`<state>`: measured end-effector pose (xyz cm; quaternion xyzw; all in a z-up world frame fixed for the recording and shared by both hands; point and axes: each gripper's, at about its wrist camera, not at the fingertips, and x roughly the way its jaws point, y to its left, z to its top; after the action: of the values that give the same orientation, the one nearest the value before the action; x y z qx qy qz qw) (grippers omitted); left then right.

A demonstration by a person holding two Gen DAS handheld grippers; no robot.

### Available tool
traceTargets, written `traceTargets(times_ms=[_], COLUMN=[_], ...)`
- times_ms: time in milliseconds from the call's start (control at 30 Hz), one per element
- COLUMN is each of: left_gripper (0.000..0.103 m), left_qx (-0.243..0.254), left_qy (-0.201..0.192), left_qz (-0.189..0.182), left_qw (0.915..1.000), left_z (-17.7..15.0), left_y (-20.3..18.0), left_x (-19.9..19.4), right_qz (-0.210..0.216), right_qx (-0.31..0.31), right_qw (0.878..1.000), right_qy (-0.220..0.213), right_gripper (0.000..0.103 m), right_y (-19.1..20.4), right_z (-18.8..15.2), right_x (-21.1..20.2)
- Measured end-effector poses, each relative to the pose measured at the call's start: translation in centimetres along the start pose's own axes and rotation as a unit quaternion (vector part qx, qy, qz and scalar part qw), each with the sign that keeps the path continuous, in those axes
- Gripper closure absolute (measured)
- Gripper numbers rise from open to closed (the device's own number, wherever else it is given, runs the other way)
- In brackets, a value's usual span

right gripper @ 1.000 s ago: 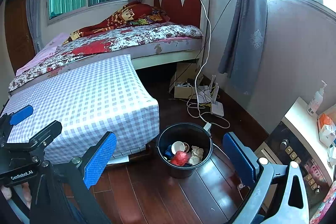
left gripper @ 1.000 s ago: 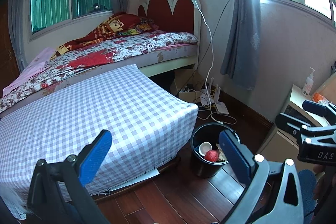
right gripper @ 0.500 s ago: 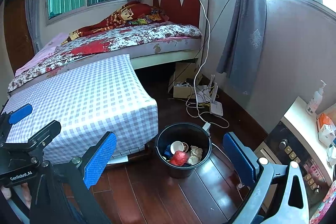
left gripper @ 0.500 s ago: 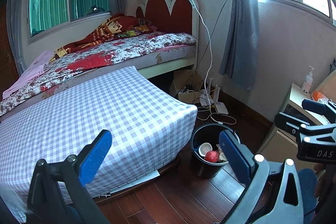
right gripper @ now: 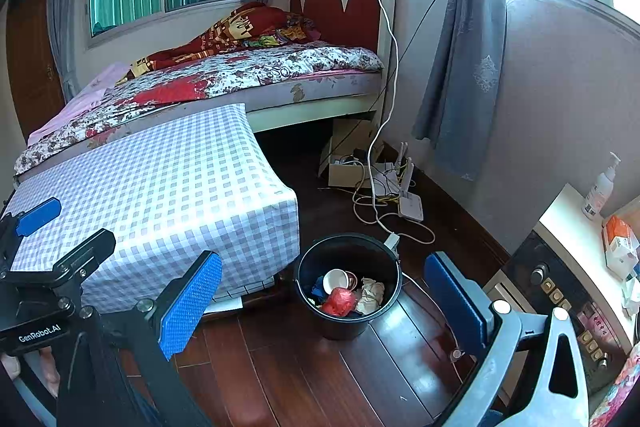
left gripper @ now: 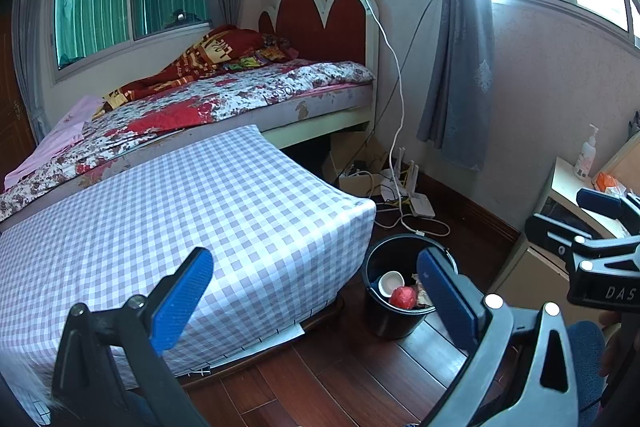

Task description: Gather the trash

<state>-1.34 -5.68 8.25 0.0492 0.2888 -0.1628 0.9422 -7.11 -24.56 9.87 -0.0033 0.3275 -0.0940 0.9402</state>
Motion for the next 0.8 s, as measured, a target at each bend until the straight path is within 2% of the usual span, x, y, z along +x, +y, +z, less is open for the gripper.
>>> traceTargets(times_ms=[800], left_gripper=[0.001], left_qx=[0.010], left_qy=[-0.001], left_qz=[-0.002], left_qw=[0.9999], left_z=[-0.45], left_y=[0.81], left_x=[0.62], right_qz=[-0.004], right_qx=[0.000], right_qw=[1.000], right_qy=[0.006], right_gripper=[0.001], right_y=[0.49], right_z=[-0.34], right_x=[0.41])
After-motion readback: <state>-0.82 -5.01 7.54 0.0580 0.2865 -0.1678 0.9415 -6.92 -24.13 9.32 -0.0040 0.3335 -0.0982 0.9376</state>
